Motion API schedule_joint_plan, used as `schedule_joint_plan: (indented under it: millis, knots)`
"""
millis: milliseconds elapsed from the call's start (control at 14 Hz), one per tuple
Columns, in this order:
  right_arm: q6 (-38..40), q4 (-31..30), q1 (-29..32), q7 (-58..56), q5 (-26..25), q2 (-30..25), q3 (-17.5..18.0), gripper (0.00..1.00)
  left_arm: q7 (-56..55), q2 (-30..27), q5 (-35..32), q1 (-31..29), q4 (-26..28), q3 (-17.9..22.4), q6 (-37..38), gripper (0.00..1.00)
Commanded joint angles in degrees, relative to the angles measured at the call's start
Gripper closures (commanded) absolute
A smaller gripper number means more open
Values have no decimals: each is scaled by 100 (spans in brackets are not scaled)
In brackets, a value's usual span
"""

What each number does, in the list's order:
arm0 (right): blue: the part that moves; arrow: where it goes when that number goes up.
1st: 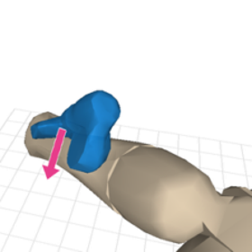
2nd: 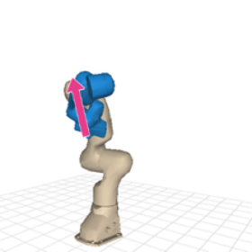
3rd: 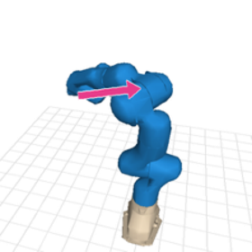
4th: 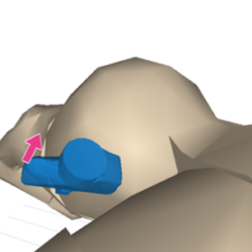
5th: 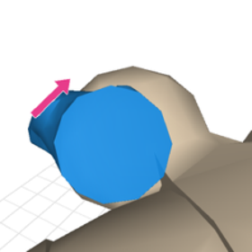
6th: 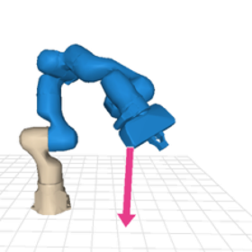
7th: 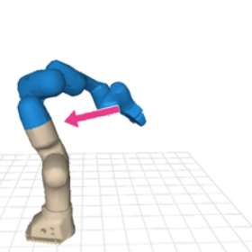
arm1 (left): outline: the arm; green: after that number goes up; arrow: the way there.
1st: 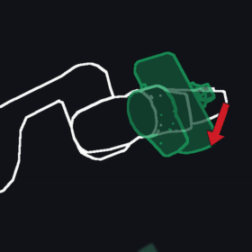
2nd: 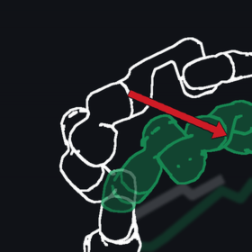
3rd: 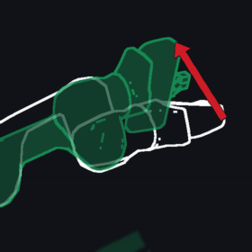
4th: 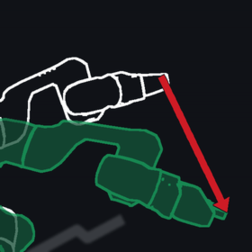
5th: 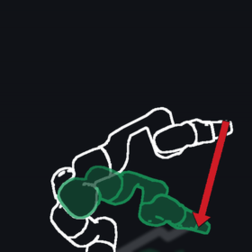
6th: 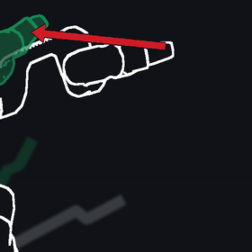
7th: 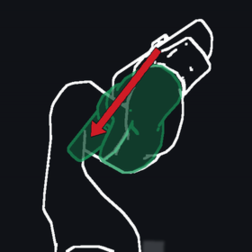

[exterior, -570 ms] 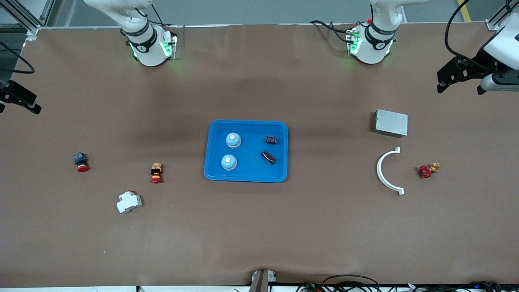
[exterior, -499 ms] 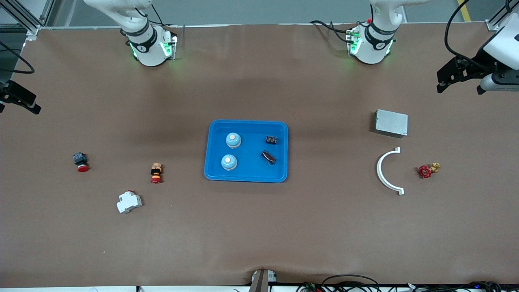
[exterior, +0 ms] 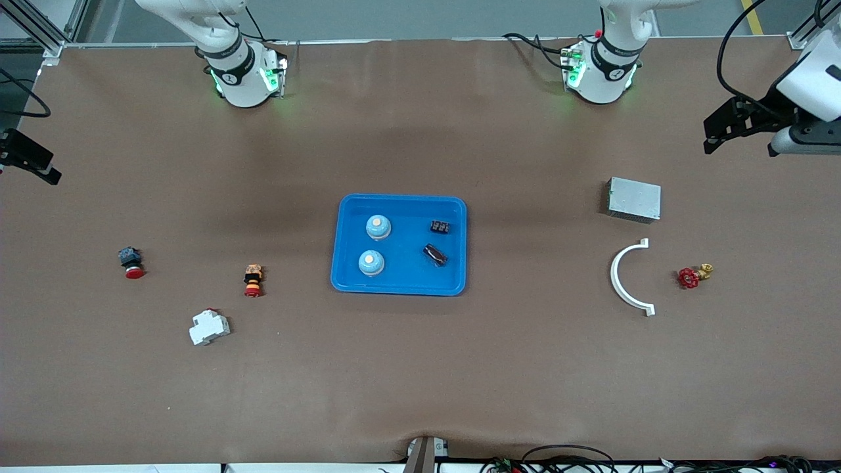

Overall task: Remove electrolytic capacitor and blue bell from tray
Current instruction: 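Reach the left gripper into the tray and grasp a brown capacitor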

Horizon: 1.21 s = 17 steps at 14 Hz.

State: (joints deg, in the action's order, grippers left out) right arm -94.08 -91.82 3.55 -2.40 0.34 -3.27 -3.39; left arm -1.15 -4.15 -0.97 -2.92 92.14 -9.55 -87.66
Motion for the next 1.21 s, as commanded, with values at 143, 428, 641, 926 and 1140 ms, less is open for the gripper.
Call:
schedule_joint_plan:
  millis: [143, 428, 641, 926, 1140]
  knots:
    - [65, 85, 67, 91, -34, 2, 31, 0, -1280, 888, 27, 308, -4, -547, -452, 0]
    - [30, 85, 84, 99, -43, 11, 31, 0, -3553, 1670, -35, 1177, 14, -680, -1234, 0]
    - [30, 85, 76, 99, -43, 11, 31, 0, -5207, 2320, -88, 1723, -3, -680, -2007, 0]
    - [56, 85, 58, 65, -25, 142, 31, 0, -6816, 3086, -246, 2295, -47, -680, -2817, 0]
    - [100, 76, 76, 3, 28, 134, 14, 0, -7723, 3490, -255, 2603, -56, -671, -3248, 0]
